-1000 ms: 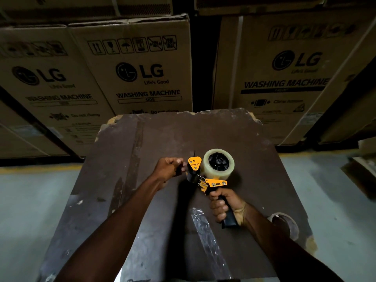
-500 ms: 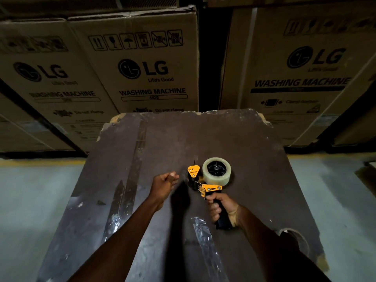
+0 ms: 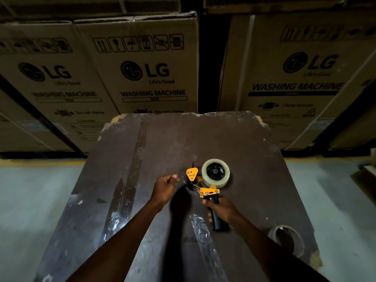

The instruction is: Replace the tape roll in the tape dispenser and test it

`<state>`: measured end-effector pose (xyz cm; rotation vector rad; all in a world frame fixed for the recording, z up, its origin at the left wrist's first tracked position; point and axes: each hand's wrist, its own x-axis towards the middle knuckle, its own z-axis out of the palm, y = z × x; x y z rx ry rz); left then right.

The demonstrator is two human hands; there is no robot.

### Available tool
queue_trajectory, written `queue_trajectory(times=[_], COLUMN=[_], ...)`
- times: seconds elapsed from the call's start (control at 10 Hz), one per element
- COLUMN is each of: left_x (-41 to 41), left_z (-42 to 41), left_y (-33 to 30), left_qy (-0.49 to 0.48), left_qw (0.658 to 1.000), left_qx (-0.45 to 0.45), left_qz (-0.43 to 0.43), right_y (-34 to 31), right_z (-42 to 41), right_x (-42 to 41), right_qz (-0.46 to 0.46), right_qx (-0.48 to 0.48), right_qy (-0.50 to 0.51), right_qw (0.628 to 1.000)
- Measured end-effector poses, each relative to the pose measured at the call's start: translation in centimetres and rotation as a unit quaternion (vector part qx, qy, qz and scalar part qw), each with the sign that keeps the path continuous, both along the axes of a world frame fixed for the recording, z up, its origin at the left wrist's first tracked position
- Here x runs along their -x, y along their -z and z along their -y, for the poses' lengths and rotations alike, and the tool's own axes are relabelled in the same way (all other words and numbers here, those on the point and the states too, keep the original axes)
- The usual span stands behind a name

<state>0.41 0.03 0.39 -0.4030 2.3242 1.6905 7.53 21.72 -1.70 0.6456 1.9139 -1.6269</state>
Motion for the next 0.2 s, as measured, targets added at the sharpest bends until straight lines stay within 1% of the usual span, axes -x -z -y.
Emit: queue_trajectory(times=[0.1,0.2], left_x=[-0.4,-0.6], left_z=[-0.1,-0.6], left_y=[-1.1,-2.3], left_qy=[0.058,0.105], left_qw=[0.991,0.980], left_qx=[0.100,0.120], left_qz=[-0.068,-0.117], right_y=[-1.1,-2.9], right_z=[-0.3,0.4], right_x=[-0.4,-0.8], right_qz=[-0.061,-0.162], right_qx=[-0.269,-0.403], right_qy=[-0.094,-0.063], right_qw=[0.957,0.898])
